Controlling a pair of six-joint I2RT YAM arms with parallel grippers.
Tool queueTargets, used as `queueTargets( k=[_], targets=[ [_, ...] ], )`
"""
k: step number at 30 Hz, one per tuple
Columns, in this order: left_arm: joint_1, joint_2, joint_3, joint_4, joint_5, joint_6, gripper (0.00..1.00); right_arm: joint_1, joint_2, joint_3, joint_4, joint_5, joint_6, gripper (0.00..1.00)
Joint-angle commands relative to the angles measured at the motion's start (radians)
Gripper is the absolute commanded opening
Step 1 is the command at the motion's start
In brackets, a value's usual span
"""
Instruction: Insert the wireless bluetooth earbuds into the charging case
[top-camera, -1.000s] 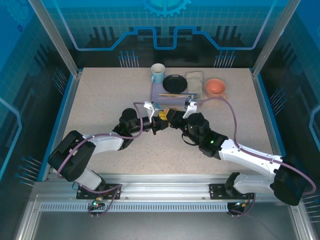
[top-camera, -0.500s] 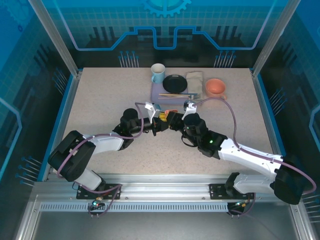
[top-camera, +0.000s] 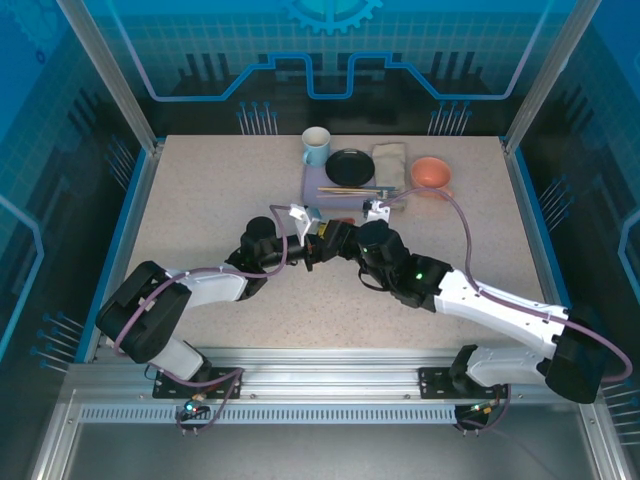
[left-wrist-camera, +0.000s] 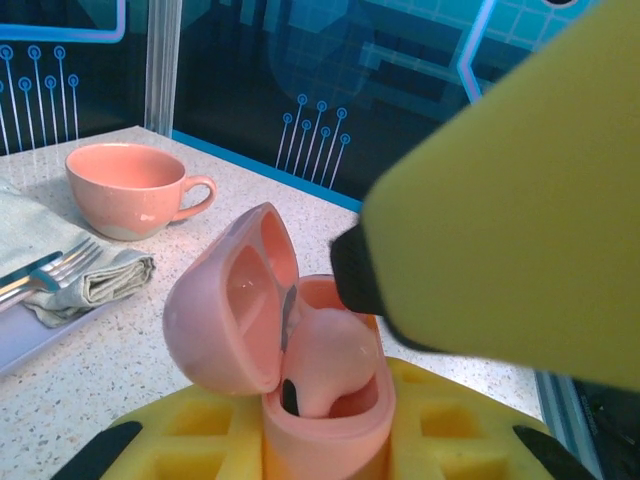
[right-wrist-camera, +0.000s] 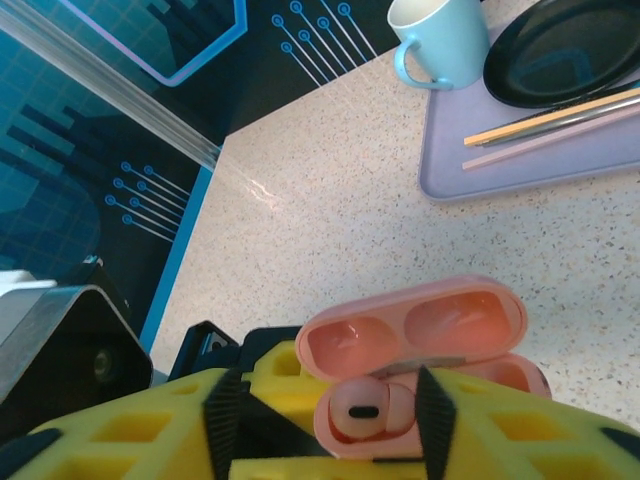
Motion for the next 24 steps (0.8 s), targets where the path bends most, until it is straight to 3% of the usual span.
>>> queueTargets(
  k=[1, 3, 10, 14, 18, 21, 24],
  targets=[
    [-0.005, -0.020, 0.026, 0.081, -0.020, 0.023, 0.00, 0.012, -0.025, 0.035, -0.122, 0.003, 0.012, 0.58],
    [-0.004, -0.019, 0.025, 0.082, -0.021, 0.021, 0.00, 0.010, -0.039, 0.043, -0.145, 0.007, 0.017, 0.64],
    [-0.004, -0.024, 0.019, 0.075, -0.026, 0.031, 0.00, -0.057, -0.117, 0.066, -0.267, -0.012, 0.042, 0.72],
    [-0.003, -0.043, 0.006, 0.052, -0.037, 0.061, 0.00, -0.164, -0.189, 0.095, -0.508, -0.013, 0.055, 0.73],
    [0.001, -0.089, -0.019, 0.002, -0.044, 0.098, 0.00, -0.319, -0.240, 0.035, -0.671, -0.128, 0.028, 0.73],
    [0.006, -0.125, -0.038, -0.016, -0.052, 0.109, 0.00, -0.394, -0.207, -0.017, -0.761, -0.182, 0.023, 0.72],
    [0.008, -0.143, -0.046, -0.025, -0.056, 0.111, 0.00, -0.400, -0.128, -0.070, -0.783, -0.186, 0.028, 0.71]
  ],
)
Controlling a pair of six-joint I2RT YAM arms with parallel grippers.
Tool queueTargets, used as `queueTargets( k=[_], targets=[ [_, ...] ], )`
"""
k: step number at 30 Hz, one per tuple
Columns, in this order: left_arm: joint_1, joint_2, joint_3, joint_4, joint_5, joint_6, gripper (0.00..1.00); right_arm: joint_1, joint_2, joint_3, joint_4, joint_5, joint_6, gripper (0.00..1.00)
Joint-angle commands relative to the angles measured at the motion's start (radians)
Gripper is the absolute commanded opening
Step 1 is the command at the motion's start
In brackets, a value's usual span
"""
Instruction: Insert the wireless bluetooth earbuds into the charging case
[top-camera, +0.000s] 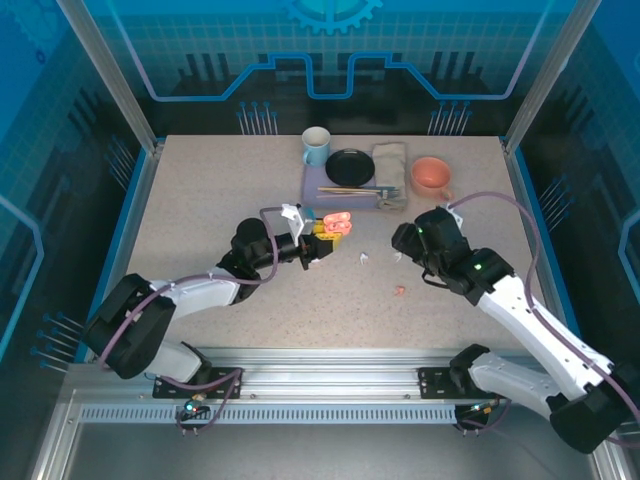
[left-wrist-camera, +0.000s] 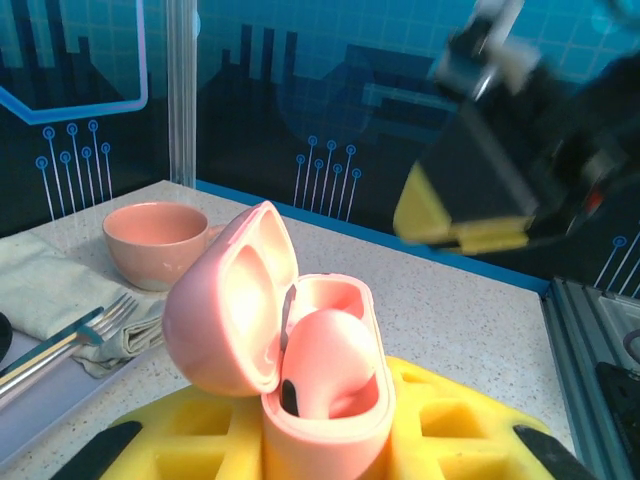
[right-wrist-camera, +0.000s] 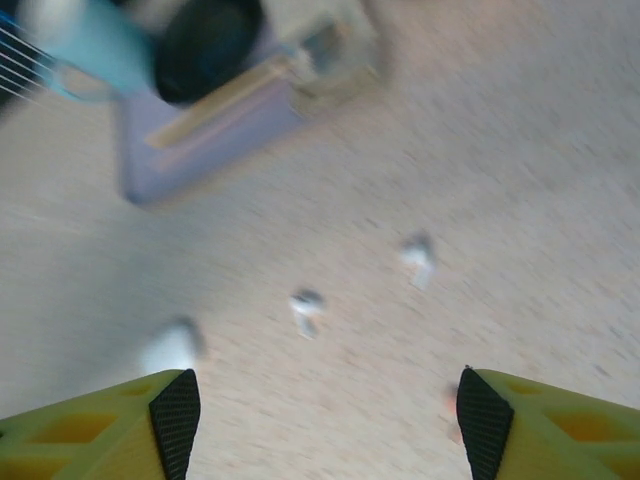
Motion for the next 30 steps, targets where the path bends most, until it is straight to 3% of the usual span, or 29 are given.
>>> queueTargets(
  k=[1, 6, 14, 30],
  targets=[
    [0.006, -0.032, -0.018, -0.013, -0.017, 0.036, 0.00, -0.010, 0.109, -0.056, -0.142, -0.056, -0.007, 0.71],
    [0.008, -0.045, -0.019, -0.022, -0.017, 0.037, 0.00, 0.001, 0.320, -0.027, -0.160, -0.036, -0.014, 0.68],
    [0.009, -0.046, -0.021, -0.014, -0.018, 0.038, 0.00, 0.033, 0.507, 0.027, -0.118, -0.044, 0.027, 0.57],
    [0.020, -0.034, -0.039, 0.021, -0.016, 0.032, 0.00, 0.073, 0.642, 0.062, -0.108, -0.027, 0.070, 0.53]
  ],
)
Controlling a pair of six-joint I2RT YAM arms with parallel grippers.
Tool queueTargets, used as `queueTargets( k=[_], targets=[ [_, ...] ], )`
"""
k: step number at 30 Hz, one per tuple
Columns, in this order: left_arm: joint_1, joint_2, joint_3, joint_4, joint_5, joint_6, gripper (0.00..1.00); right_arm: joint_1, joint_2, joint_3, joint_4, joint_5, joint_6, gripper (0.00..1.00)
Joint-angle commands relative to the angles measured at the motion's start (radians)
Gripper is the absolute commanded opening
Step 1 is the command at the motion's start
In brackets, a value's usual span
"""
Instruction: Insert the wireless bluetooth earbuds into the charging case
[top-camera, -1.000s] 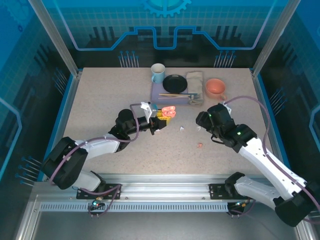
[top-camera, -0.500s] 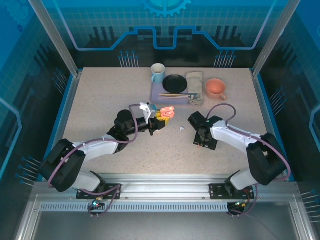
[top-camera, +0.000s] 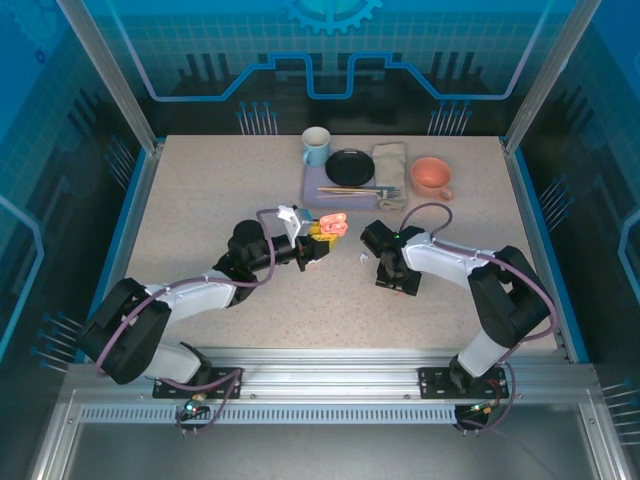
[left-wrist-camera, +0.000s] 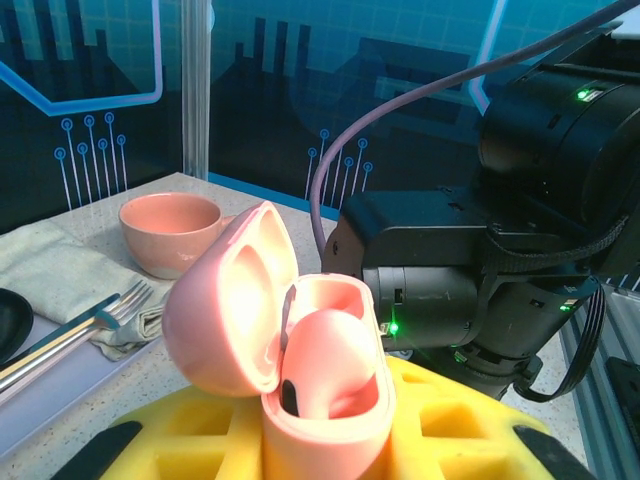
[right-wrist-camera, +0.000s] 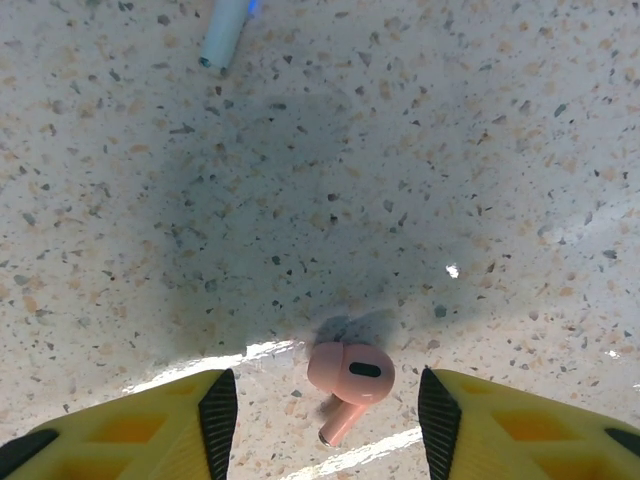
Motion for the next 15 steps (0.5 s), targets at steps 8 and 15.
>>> queueTargets(
  k=[8, 15],
  targets=[
    [0.009, -0.003, -0.020, 0.054, -0.002, 0.023, 0.00, 0.010, 0.052, -0.021, -0.003, 0.019, 0.040, 0.50],
    [0.011, -0.002, -0.025, 0.055, -0.003, 0.021, 0.00, 0.002, 0.052, -0.047, 0.012, 0.033, 0.045, 0.47]
  ],
)
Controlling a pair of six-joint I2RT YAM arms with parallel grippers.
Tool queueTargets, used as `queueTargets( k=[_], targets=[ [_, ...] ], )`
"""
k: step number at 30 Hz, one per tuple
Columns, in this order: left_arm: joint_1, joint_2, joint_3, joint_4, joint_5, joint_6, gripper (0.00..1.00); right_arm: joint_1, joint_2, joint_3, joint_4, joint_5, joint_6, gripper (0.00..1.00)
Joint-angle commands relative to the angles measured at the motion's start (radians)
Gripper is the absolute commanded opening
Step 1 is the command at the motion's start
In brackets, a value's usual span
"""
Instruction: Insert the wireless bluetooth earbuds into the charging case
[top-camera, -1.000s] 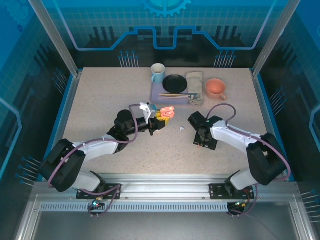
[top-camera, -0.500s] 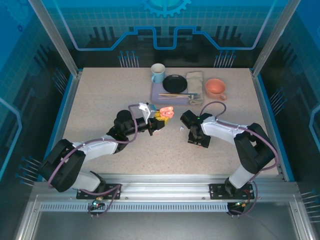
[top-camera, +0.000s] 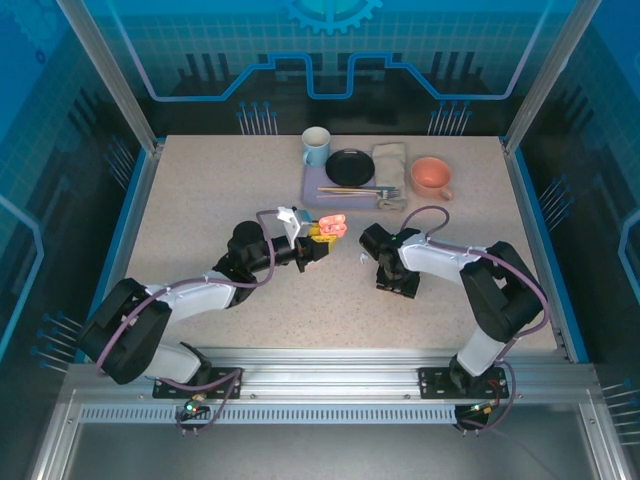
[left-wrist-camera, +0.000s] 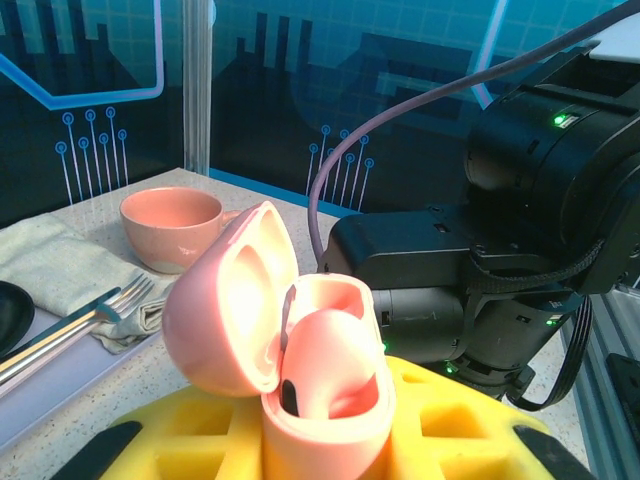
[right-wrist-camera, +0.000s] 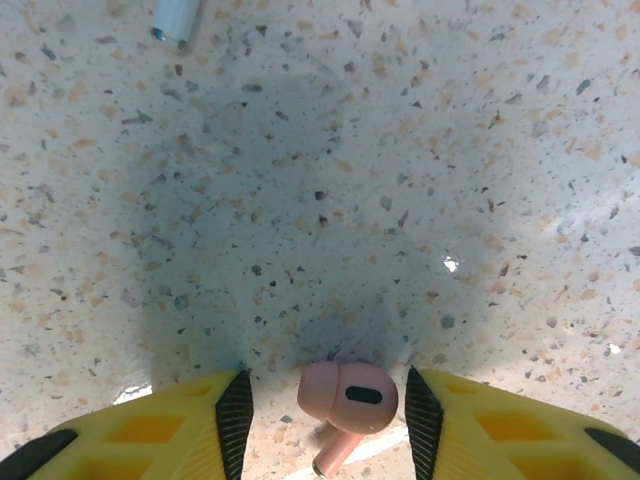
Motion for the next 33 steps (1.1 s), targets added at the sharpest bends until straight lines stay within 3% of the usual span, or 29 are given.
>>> queueTargets(
  k=[1, 33],
  targets=[
    [0.009, -0.002, -0.014, 0.050, -0.002, 0.021, 0.00, 0.002, 0.008, -0.036, -0.006, 0.033, 0.024, 0.47],
    [0.008, 0.017, -0.008, 0.061, 0.000, 0.006, 0.00, -0.041, -0.021, -0.056, -0.009, 0.059, 0.070, 0.40]
  ],
)
